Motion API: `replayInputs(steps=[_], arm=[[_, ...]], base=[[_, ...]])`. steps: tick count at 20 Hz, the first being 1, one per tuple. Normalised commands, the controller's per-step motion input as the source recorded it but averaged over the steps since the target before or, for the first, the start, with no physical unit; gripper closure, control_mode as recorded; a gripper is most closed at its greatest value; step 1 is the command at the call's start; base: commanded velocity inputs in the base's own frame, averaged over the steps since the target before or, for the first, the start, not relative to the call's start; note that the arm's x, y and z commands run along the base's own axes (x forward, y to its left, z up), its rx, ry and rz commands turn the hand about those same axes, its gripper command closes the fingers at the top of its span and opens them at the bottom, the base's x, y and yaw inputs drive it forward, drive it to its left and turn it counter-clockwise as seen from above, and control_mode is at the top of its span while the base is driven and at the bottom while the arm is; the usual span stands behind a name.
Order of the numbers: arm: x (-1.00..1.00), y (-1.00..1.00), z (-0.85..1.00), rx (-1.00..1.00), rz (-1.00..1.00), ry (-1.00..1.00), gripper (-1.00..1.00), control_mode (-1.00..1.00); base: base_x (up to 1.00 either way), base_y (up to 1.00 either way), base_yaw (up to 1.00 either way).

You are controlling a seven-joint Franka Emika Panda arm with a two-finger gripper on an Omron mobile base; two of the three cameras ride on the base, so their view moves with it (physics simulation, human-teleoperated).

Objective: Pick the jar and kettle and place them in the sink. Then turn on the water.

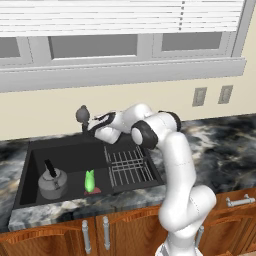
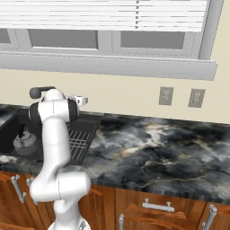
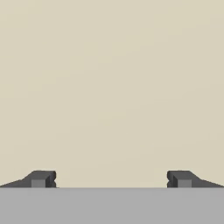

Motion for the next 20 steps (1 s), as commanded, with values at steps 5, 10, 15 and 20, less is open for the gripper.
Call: replayInputs(steps=[5, 10, 15, 20], arm=[[0.00, -0.76, 0.00, 0.02, 0.11, 0.00, -1.00, -1.00], [0.00, -0.70, 0.00, 0.01, 0.10, 0.00, -1.00, -1.00], [0.00, -0.75, 0.00, 0.03, 0.08, 0.00, -1.00, -1.00], [0.01, -0.81, 0.00, 0.05, 0.05, 0.00, -1.00, -1.00]], base=[[0.00, 0.00, 0.00], [0.00, 0.00, 0.00], [0.00, 0.00, 0.00], [0.00, 0.00, 0.00]])
